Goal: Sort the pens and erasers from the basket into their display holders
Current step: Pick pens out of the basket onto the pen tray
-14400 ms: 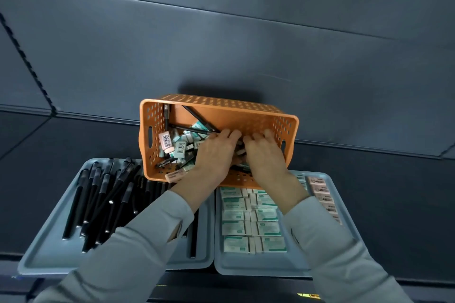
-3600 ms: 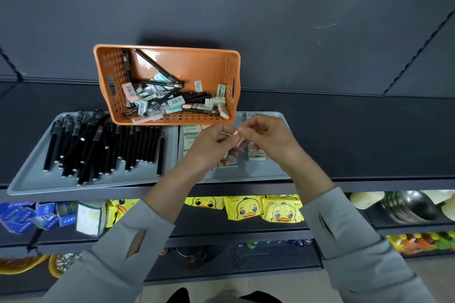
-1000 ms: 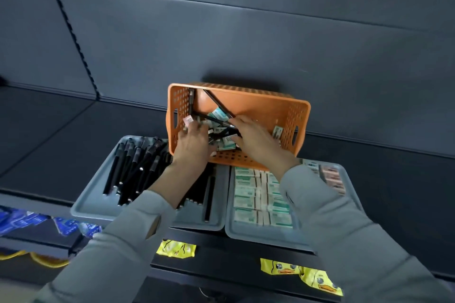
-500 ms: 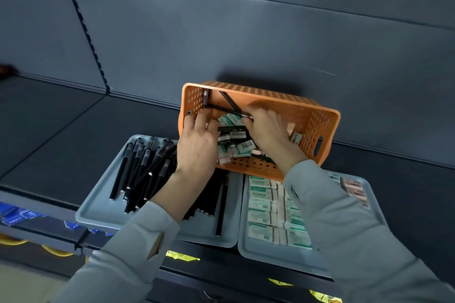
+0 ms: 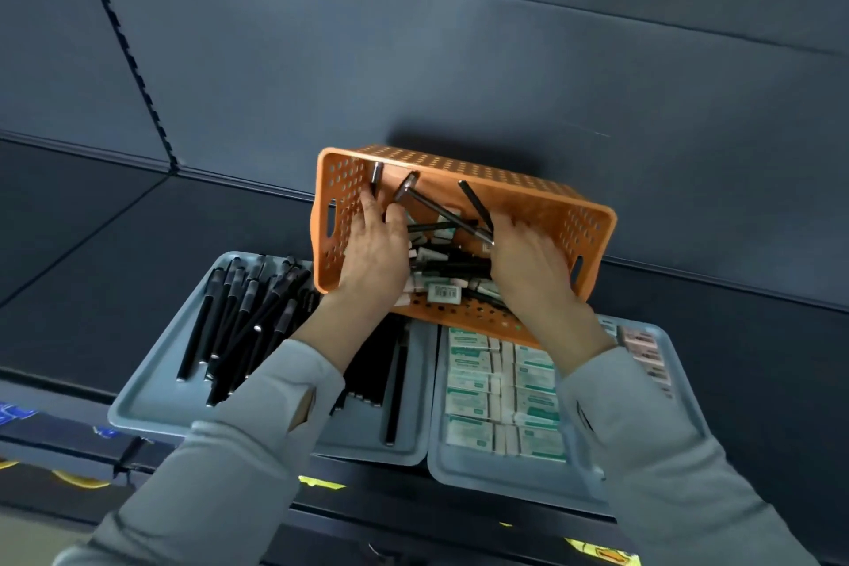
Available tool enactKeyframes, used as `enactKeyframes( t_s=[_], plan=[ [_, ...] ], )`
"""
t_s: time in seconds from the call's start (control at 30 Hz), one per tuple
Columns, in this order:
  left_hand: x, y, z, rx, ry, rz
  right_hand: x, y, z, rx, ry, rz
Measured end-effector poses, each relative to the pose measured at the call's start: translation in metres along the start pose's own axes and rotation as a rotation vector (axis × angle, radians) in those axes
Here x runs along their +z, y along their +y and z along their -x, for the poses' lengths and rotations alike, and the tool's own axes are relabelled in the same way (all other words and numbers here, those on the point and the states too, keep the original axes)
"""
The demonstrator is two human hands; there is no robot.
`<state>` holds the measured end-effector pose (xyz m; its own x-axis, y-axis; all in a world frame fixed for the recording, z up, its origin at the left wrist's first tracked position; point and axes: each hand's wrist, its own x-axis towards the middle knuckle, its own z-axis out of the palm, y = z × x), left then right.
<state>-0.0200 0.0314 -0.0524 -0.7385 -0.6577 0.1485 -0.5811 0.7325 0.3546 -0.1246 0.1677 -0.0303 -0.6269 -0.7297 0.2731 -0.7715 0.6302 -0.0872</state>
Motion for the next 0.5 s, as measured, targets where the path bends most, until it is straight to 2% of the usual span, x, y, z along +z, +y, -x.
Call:
enactKeyframes(
  t_s=[0.07, 0.27, 0.4, 0.5],
  plan=[
    [0.004, -0.001, -0.006, 0.005, 0.008, -0.018, -0.001, 0.005, 0.009, 0.033, -0.009, -0.026],
    [0.005, 0.001, -0.015, 0.034, 0.151, -0.131, 0.001, 0.002, 0.015, 0.154, -0.085, -0.397],
    [0.004, 0.006, -0.016, 0.085, 0.109, -0.231, -0.003, -0.001, 0.015, 0.174, -0.201, -0.578],
    [-0.002, 0.008, -0.018, 0.115, 0.058, -0.343, 0.0, -0.003, 0.016, 0.178, -0.205, -0.684]
  ],
)
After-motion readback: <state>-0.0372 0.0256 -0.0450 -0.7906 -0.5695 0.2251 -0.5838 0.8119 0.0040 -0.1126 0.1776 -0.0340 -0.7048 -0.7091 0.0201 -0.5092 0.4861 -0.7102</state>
